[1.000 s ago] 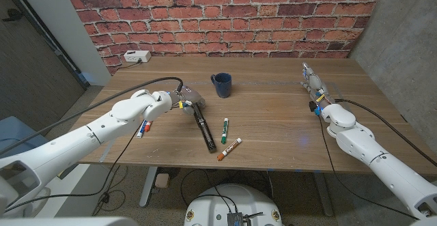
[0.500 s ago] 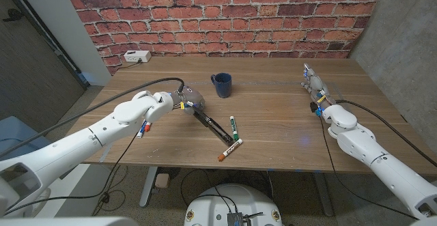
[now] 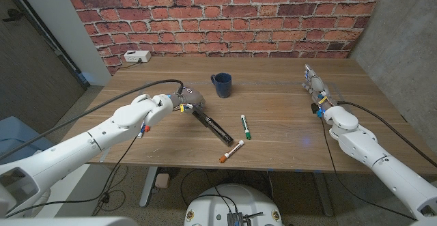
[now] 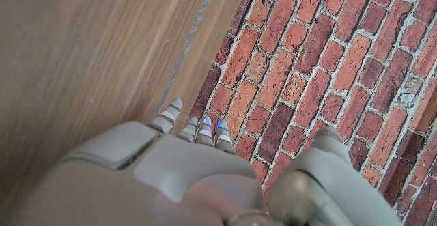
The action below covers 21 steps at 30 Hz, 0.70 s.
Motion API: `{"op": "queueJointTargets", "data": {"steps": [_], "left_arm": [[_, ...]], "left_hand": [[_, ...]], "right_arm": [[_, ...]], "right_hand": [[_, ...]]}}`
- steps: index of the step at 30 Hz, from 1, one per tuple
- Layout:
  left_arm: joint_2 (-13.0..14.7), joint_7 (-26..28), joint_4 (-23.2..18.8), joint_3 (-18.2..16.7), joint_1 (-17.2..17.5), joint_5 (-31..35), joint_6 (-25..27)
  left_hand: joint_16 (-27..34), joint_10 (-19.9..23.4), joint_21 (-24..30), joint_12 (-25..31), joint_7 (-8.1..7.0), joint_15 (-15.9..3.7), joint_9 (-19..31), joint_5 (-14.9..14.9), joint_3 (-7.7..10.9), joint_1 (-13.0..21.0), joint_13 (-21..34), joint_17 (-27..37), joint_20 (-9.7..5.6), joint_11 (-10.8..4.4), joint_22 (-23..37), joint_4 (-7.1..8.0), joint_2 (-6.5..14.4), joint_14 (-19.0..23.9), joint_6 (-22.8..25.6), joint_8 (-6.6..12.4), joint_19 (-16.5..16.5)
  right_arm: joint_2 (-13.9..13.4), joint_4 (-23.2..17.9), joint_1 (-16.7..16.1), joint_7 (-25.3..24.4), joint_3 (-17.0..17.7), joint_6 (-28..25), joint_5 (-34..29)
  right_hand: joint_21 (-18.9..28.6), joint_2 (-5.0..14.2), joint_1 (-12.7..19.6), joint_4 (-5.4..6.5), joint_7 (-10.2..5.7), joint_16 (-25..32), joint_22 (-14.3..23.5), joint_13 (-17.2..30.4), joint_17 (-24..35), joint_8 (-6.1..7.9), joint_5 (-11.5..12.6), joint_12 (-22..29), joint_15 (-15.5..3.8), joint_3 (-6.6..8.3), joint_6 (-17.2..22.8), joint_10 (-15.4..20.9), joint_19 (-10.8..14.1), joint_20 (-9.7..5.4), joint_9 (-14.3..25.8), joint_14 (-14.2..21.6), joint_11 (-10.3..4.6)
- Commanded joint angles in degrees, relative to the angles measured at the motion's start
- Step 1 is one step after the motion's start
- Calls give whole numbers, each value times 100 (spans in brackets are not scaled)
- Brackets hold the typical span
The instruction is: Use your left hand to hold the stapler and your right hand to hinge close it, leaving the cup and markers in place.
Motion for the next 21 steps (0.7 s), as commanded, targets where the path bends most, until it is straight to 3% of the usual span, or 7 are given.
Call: {"op": "queueJointTargets", "data": {"steps": [1,15,16,17,21], "left_arm": [[157,592,-183,-306,357,-263,184],[287,871,-474,-682,600,-712,425],[292,895,-477,-689,609,-710,435],[295,918,-473,-691,611,-709,435],[295,958,-457,-709,623,-778,435]], "left_hand": [[295,35,79,402,-34,-1255,412,-6,-31,113,1321,1343,21,-7,19,15,73,467,99,75,72],[290,25,81,413,-27,-1250,454,-26,-43,131,1324,1357,1,-11,30,20,76,479,108,116,22],[675,-257,608,823,65,-1099,1039,585,-37,61,1345,1479,25,372,658,411,-183,282,9,633,-251],[661,-183,799,812,-29,-1247,1303,590,122,305,1173,1440,-81,71,789,359,-114,247,-152,836,-317],[657,-179,799,813,-32,-1244,1309,571,112,301,1168,1441,-99,49,786,353,-116,257,-158,840,-325]], "right_arm": [[-25,-45,-33,24,9,16,8],[10,14,37,59,-13,30,6],[11,22,45,66,-19,27,3],[17,23,49,61,-21,19,7],[21,32,62,55,-31,12,-5]], "right_hand": [[4,63,23,-17,5,45,16,6,14,24,-23,27,-4,-11,9,-9,36,13,13,-23,-26],[5,80,27,-19,5,43,16,6,14,22,-22,26,-4,-12,17,-11,45,11,13,-28,-28],[5,79,27,-20,6,45,16,6,14,21,-22,27,1,-13,16,-11,46,10,13,-22,-26],[5,79,26,-20,5,44,16,6,14,22,-23,27,-3,-13,18,-10,45,9,13,-25,-24],[5,81,26,-21,3,46,16,6,14,21,-23,26,-8,-15,18,-12,47,8,13,-22,-27]]}}
